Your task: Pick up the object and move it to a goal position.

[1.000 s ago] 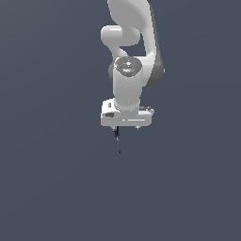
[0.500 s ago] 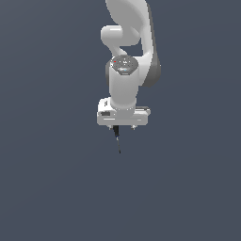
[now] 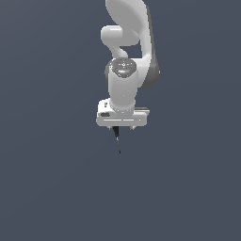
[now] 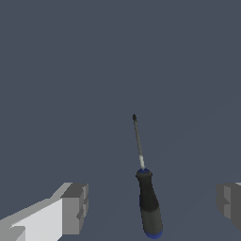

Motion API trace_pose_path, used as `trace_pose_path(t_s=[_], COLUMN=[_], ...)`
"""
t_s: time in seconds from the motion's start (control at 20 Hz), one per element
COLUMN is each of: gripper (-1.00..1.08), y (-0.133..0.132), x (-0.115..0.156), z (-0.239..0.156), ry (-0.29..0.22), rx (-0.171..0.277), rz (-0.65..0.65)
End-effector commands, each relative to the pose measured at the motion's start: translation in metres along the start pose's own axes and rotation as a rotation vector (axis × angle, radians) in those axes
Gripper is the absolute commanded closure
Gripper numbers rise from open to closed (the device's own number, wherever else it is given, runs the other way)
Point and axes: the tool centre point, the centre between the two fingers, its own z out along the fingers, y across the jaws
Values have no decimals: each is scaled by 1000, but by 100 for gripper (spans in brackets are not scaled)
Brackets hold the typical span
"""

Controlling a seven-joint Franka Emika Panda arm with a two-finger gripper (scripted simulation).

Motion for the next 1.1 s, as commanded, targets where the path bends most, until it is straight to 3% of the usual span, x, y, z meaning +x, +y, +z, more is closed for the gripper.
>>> trace_pose_path(t_s=[0.0,0.65,1.05], gripper=[-92,-92,-92], y=[2,18,22], x=[-3,-36,-48], z=[8,78,98], ry=[0,10,14], rx=[1,11,14], rz=[-12,-129,-164])
